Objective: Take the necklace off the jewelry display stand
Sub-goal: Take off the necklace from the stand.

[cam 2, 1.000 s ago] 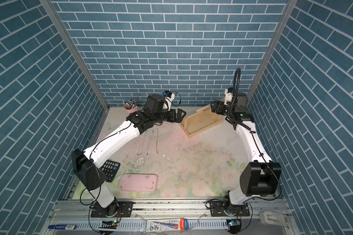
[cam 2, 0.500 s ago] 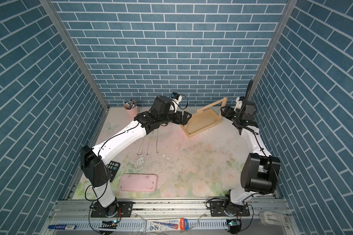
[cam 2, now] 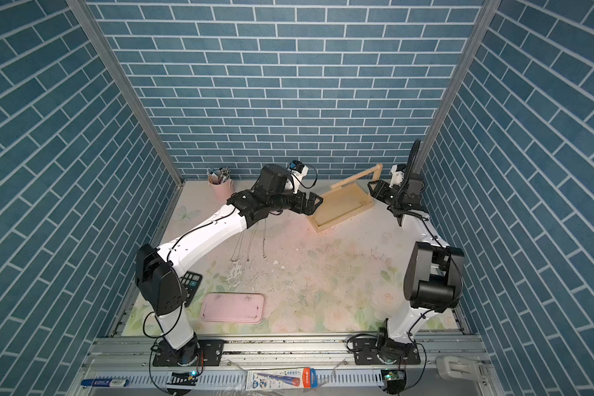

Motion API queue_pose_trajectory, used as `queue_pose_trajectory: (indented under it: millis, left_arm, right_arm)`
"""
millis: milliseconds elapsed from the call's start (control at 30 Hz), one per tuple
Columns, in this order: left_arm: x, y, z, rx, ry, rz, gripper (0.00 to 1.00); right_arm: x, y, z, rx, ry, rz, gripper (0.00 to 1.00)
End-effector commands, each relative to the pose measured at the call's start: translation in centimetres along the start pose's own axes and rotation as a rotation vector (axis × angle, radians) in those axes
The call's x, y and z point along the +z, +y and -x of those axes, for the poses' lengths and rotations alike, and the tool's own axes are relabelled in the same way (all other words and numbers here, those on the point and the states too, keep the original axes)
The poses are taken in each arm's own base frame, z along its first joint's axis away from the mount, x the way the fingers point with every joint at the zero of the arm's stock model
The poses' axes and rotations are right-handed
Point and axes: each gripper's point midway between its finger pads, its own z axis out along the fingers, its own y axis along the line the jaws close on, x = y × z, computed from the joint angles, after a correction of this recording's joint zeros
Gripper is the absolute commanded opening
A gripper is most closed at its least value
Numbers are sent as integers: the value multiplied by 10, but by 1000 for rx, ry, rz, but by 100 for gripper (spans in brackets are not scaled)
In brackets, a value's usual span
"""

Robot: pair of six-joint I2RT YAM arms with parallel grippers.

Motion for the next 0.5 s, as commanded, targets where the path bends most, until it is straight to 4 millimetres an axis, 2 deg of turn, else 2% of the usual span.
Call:
queue_pose_trajectory:
  millis: [0,233,467]
  left_arm:
    - [1,-1,-5,0,14,-24,99]
    - [4,-1,-10,4,25,-33,99]
    - [5,5,-8,-9,25,-32,99]
  right_arm:
    - [11,6,10,-26,-10,49,51]
    - [23,3,14,-45,-12,68,37]
    - [32,6,22,-56,-29,103,35]
